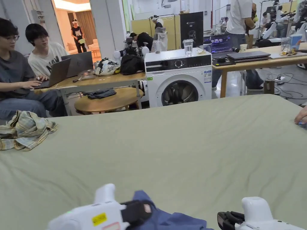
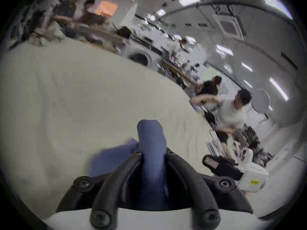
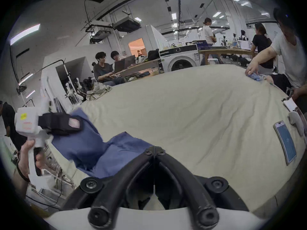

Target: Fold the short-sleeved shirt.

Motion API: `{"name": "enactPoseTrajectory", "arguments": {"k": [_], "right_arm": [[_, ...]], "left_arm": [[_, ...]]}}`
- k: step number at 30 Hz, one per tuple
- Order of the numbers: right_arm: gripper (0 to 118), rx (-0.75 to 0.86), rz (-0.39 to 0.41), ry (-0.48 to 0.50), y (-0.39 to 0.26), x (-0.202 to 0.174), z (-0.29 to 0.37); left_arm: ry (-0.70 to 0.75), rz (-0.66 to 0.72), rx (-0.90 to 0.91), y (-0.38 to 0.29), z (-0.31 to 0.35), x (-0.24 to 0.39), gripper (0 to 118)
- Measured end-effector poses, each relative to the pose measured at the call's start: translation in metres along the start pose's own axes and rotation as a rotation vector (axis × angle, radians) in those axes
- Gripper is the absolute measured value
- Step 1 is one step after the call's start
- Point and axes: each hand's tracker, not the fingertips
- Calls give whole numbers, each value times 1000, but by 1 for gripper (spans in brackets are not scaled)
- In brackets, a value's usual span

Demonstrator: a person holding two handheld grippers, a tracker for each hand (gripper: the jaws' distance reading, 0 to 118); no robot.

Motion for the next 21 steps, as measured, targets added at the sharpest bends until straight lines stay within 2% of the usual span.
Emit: {"name": "enactPoseTrajectory", "arguments": {"k": [2,5,6,8,9,11,12,13,14,15,17,19,21], "right_arm": [[0,-2,23,-11,-4,8,8],[0,-4,29,-78,-8,23,20],[0,-3,5,-81,-9,29,23],[0,8,-53,-83,-11,39,31],[0,12,-69,-74,-13,44,33],[0,5,-91,-75,-13,51,33],[0,4,-97,-91,-13,53,32],[0,5,-101,-98,-13,53,32],[0,6,-109,-97,-13,54,32],[0,9,-125,-83,-13,54,34],[0,14,-142,-61,-13,49,37],[0,17,-137,-48,-13,44,42],[0,14,-125,-44,-14,38,43]], "left_arm": [[-70,-6,-107,-16,-45,4,10],[90,-123,-110,-24,-75,20,11],[69,-139,-98,-20,-76,22,20],[-104,-63,-69,-9,-66,22,50],[-185,-25,-57,-6,-57,25,57],[-254,-7,6,4,-43,26,57],[-192,-23,40,8,-36,27,56],[-139,-33,58,10,-23,37,50],[-73,-50,64,10,-21,37,31],[-50,-75,53,8,-25,35,0],[-53,-72,29,-5,-40,37,0],[-106,-41,-110,-25,-63,34,0],[-61,-55,-175,-43,-86,35,0]]}}
